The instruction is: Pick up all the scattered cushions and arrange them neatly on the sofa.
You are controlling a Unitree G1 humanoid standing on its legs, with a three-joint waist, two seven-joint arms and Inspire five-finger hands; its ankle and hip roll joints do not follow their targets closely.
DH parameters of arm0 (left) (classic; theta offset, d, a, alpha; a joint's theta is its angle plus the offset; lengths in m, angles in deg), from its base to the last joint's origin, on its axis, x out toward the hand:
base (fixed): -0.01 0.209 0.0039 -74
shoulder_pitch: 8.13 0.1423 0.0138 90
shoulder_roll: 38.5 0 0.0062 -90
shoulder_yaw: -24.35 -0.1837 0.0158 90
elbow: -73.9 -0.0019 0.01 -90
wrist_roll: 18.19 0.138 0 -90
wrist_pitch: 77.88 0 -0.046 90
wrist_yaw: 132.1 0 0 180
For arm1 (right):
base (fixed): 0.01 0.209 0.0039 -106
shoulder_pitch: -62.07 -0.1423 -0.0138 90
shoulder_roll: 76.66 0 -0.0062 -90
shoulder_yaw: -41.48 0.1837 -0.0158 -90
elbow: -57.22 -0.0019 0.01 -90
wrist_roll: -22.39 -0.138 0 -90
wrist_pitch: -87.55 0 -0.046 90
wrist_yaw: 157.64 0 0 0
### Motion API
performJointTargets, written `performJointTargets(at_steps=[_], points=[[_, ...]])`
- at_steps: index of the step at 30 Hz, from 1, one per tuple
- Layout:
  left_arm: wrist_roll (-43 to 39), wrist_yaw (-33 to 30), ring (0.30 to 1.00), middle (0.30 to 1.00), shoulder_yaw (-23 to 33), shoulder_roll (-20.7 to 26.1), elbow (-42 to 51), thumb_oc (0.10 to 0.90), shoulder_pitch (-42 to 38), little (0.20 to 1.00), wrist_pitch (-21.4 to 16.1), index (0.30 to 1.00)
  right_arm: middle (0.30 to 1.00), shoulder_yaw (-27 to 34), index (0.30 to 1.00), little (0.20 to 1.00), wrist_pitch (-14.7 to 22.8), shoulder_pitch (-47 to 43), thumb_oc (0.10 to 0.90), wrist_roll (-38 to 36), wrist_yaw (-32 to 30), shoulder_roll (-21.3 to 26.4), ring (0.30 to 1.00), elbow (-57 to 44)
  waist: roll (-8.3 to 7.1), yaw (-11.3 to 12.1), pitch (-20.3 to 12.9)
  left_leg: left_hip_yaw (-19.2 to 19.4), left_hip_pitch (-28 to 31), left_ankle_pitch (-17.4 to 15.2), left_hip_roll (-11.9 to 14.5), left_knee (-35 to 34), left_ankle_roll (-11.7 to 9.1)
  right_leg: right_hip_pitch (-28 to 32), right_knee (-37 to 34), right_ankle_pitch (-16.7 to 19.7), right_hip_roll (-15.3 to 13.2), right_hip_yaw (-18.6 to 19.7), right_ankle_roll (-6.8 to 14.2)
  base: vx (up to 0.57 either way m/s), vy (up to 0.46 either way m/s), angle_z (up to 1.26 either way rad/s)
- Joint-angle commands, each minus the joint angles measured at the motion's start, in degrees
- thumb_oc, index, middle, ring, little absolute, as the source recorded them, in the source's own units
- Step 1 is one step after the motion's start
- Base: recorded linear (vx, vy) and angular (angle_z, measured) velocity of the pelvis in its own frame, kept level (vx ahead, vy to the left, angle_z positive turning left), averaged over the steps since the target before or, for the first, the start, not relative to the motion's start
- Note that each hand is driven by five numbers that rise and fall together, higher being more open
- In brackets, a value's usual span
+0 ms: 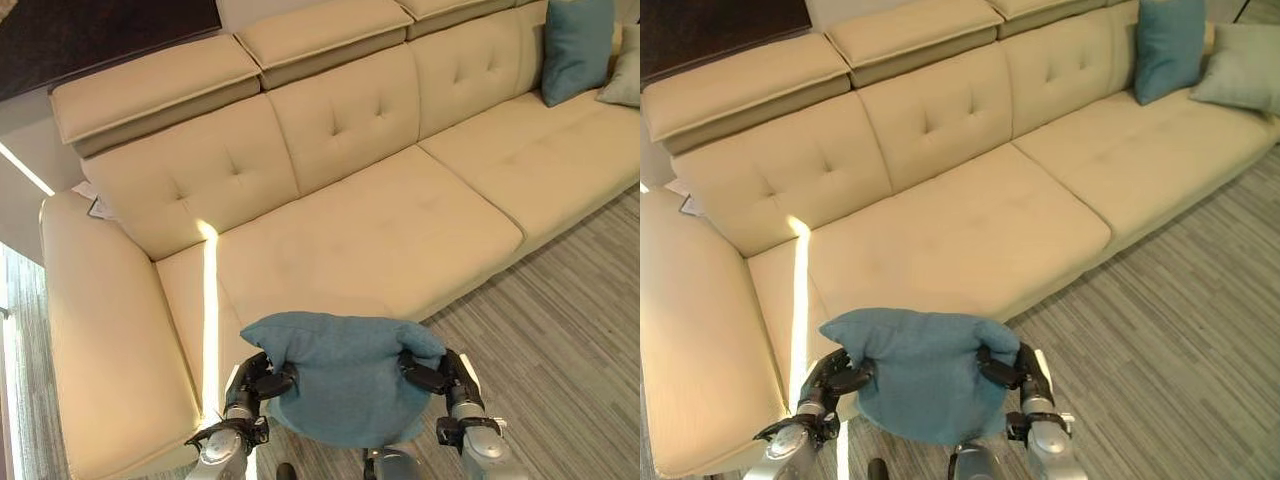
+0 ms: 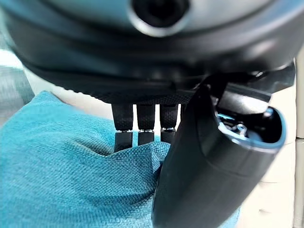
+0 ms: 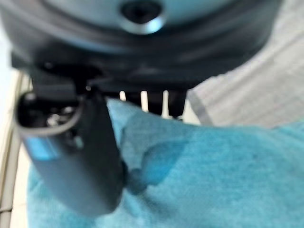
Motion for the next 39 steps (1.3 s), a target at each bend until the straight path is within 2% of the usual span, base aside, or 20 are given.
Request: performJointTargets(at_steps=[1, 4, 8, 11, 12, 14, 15, 19, 20, 21, 22, 23, 24, 26, 30, 31, 32, 33, 34, 39], points=[[-2.2, 2.7, 0.300, 0.300, -0.9, 0.8, 8.1, 0.400, -6.6, 0.300, -6.5, 0.300, 0.300, 2.1, 0.300, 0.300, 7.3, -3.3, 0.400, -1.9, -0.1, -0.2, 0.300, -9.8, -4.50, -0.5, -3.6, -1.1, -8.8, -1.4, -3.3, 20.8, -1.1, 2.5, 5.1, -8.4, -1.8, 2.5, 2.6, 0.03, -0.259, 0.22], [-2.6, 2.5, 0.300, 0.300, -1.0, 0.6, 8.0, 0.400, -6.8, 0.300, -6.4, 0.300, 0.300, 2.3, 0.300, 0.300, 6.9, -3.2, 0.400, -2.3, -0.5, 0.0, 0.300, -9.7, -4.89, -0.2, -3.4, -0.4, -11.1, -1.4, -2.8, 22.8, -0.4, 3.9, 4.3, -9.3, -1.4, 2.0, 1.8, 0.07, -0.179, 0.24], [-1.8, 2.8, 0.300, 0.300, -1.1, 0.5, 7.6, 0.400, -6.5, 0.300, -5.6, 0.300, 0.300, 3.0, 0.300, 0.300, 7.1, -2.9, 0.400, -3.4, -0.7, 0.2, 0.300, -10.1, -5.07, 0.3, -3.9, 1.5, -13.6, -3.7, -4.6, 15.0, 1.1, 6.0, 2.8, -10.4, -1.3, 1.3, 2.2, 0.14, -0.064, 0.23], [-1.3, 2.7, 0.300, 0.300, -0.9, 0.5, 7.4, 0.400, -6.5, 0.300, -5.4, 0.300, 0.300, 3.4, 0.300, 0.300, 7.1, -2.9, 0.400, -3.5, -1.1, 0.0, 0.300, -10.1, -4.27, 0.5, -3.8, 5.1, -16.0, 1.3, -4.6, 7.9, 0.2, 8.1, 1.6, -11.5, 0.1, 0.8, 2.5, 0.15, -0.016, 0.29], [-1.1, 2.4, 0.300, 0.300, -0.8, 0.4, 7.4, 0.400, -6.3, 0.300, -5.5, 0.300, 0.300, 3.7, 0.300, 0.300, 7.1, -2.9, 0.400, -3.5, -1.8, -0.4, 0.300, -9.9, -3.72, 0.6, -3.8, 7.8, -17.2, 4.0, -3.9, 4.4, -0.5, 9.1, 1.2, -12.0, 1.0, 0.4, 2.6, 0.15, 0.004, 0.22], [-1.0, 2.2, 0.300, 0.300, -0.7, 0.3, 7.6, 0.400, -6.1, 0.300, -5.4, 0.300, 0.300, 3.7, 0.300, 0.300, 7.1, -3.0, 0.400, -3.4, -2.1, -0.4, 0.300, -9.9, -3.73, 0.7, -3.6, 9.0, -17.5, 4.6, -3.7, 3.7, -0.6, 9.9, 1.2, -12.5, 1.1, 0.3, 2.7, 0.20, 0.048, 0.03], [-0.8, 2.1, 0.300, 0.300, -0.4, 0.2, 7.6, 0.400, -5.4, 0.300, -5.4, 0.300, 0.300, 3.6, 0.300, 0.300, 7.2, -2.8, 0.400, -3.1, -2.0, -0.9, 0.300, -10.1, -3.06, 0.8, -4.3, 9.3, -15.0, 4.8, -3.6, 0.0, 0.1, 10.8, 1.7, -13.5, 1.9, 0.5, 2.9, 0.22, 0.080, -0.08], [-0.9, 1.9, 0.300, 0.300, 0.2, 0.5, 8.1, 0.400, -4.3, 0.300, -5.2, 0.300, 0.300, 3.1, 0.300, 0.300, 6.6, -2.8, 0.400, -2.4, -1.6, -1.5, 0.300, -9.4, -3.54, 1.2, -5.8, 8.4, -13.4, 4.3, -4.8, -0.6, 1.0, 12.0, 2.8, -14.9, 1.3, 1.0, 3.4, 0.23, 0.095, -0.12], [-0.8, 2.1, 0.300, 0.300, 0.2, 0.7, 8.3, 0.400, -4.0, 0.300, -5.1, 0.300, 0.300, 3.0, 0.300, 0.300, 6.5, -2.8, 0.400, -2.3, -1.4, -1.7, 0.300, -9.4, -3.69, 1.4, -6.2, 8.8, -12.6, 3.9, -5.0, -1.0, 1.4, 12.2, 3.6, -15.3, 1.0, 1.2, 3.6, 0.26, 0.175, -0.01], [-0.5, 2.1, 0.300, 0.300, 0.6, 1.0, 8.5, 0.400, -3.8, 0.300, -5.0, 0.300, 0.300, 2.7, 0.300, 0.300, 6.4, -3.2, 0.400, -1.5, -1.2, -2.1, 0.300, -8.7, -3.94, 1.9, -6.7, 9.2, -10.8, 2.9, -5.6, -2.1, 2.4, 11.6, 7.2, -15.7, 0.1, 1.1, 4.4, 0.17, 0.138, -0.01], [-0.5, 2.1, 0.300, 0.300, 0.6, 1.0, 8.5, 0.400, -3.8, 0.300, -5.0, 0.300, 0.300, 2.7, 0.300, 0.300, 6.4, -3.2, 0.400, -1.5, -1.2, -2.1, 0.300, -8.7, -3.96, 1.9, -6.7, 9.2, -10.7, 2.9, -5.7, -2.1, 2.5, 11.6, 7.3, -15.8, 0.1, 1.2, 4.5, 0.18, 0.199, -0.07], [-0.2, 2.1, 0.300, 0.300, 0.8, 1.6, 8.9, 0.400, -3.7, 0.300, -5.0, 0.300, 0.300, 2.5, 0.300, 0.300, 6.3, -3.7, 0.400, -1.5, -0.8, -2.7, 0.300, -8.6, -3.89, 2.1, -6.7, 9.2, -8.7, 2.0, -6.4, -3.0, 3.5, 9.0, 14.4, -14.0, -1.7, 0.5, 6.5, 0.07, 0.096, -0.11], [-0.2, 2.1, 0.300, 0.300, 0.8, 1.6, 8.9, 0.400, -3.7, 0.300, -5.0, 0.300, 0.300, 2.5, 0.300, 0.300, 6.3, -3.8, 0.400, -1.5, -0.8, -2.7, 0.300, -8.6, -3.92, 2.1, -6.7, 9.2, -8.7, 2.0, -6.4, -3.0, 3.5, 8.9, 14.5, -14.1, -1.7, 0.5, 6.5, 0.09, 0.139, -0.09], [0.1, 1.6, 0.300, 0.300, 1.2, 2.4, 9.4, 0.400, -4.0, 0.300, -5.2, 0.300, 0.300, 2.4, 0.300, 0.300, 6.2, -4.2, 0.400, -1.2, -0.5, -3.2, 0.300, -8.8, -3.63, 1.5, -5.5, 8.1, -7.3, 1.9, -6.5, -3.6, 4.3, 4.2, 23.3, -10.3, -2.4, 1.8, 8.3, 0.03, 0.072, 0.07], [0.1, 1.6, 0.300, 0.300, 1.2, 2.4, 9.4, 0.400, -4.0, 0.300, -5.2, 0.300, 0.300, 2.4, 0.300, 0.300, 6.2, -4.2, 0.400, -1.2, -0.5, -3.2, 0.300, -8.8, -3.60, 1.6, -5.5, 8.1, -7.4, 1.9, -6.4, -3.6, 4.3, 4.1, 23.3, -10.2, -2.4, 1.9, 8.3, 0.01, 0.011, 0.33], [0.4, 1.5, 0.300, 0.300, 1.4, 2.7, 9.3, 0.400, -4.2, 0.300, -5.3, 0.300, 0.300, 2.5, 0.300, 0.300, 6.4, -4.1, 0.400, -1.2, -0.5, -3.5, 0.300, -8.8, -3.58, 1.1, -5.0, 7.2, -6.6, 1.7, -6.6, -4.1, 4.5, 2.5, 26.0, -10.3, -2.6, 2.8, 8.6, 0.18, -0.033, 0.46], [1.0, 1.8, 0.300, 0.300, 1.8, 2.6, 8.6, 0.400, -4.8, 0.300, -6.1, 0.300, 0.300, 2.8, 0.300, 0.300, 6.8, -3.9, 0.400, -1.1, -0.6, -4.4, 0.300, -8.4, -3.01, 0.1, -5.0, 3.1, -5.2, 1.1, -7.1, -5.7, 4.2, -1.4, 17.9, -11.5, -0.8, 9.3, 6.7, 0.22, -0.056, 0.10], [1.1, 1.9, 0.300, 0.300, 1.6, 2.6, 8.6, 0.400, -4.9, 0.300, -6.1, 0.300, 0.300, 2.9, 0.300, 0.300, 6.7, -3.9, 0.400, -1.3, -0.7, -4.3, 0.300, -8.3, -3.23, -0.3, -4.9, 2.2, -4.9, 0.8, -7.4, -5.8, 4.1, -1.3, 14.7, -10.9, -0.6, 10.5, 6.6, 0.27, -0.116, 0.49], [1.4, 2.0, 0.300, 0.300, 1.3, 2.8, 8.5, 0.400, -5.7, 0.300, -6.3, 0.300, 0.300, 3.2, 0.300, 0.300, 6.7, -3.7, 0.400, -1.1, -1.0, -4.2, 0.300, -8.3, -4.10, -0.7, -4.9, 0.6, -4.7, 0.0, -8.4, -5.2, 4.0, -0.8, 9.2, -9.8, -0.3, 12.9, 6.8, 0.11, -0.067, 0.59], [2.8, 1.1, 0.300, 0.300, 1.8, 3.0, 9.4, 0.400, -6.0, 0.300, -6.5, 0.300, 0.300, 3.2, 0.300, 0.300, 6.8, -4.1, 0.400, -0.2, -1.4, -3.7, 0.300, -8.4, -4.46, 0.1, -5.9, 0.5, -3.8, -0.3, -8.4, -6.3, 3.6, 2.1, 5.5, -8.5, -1.0, 11.3, 7.0, 0.08, -0.081, 0.60]])
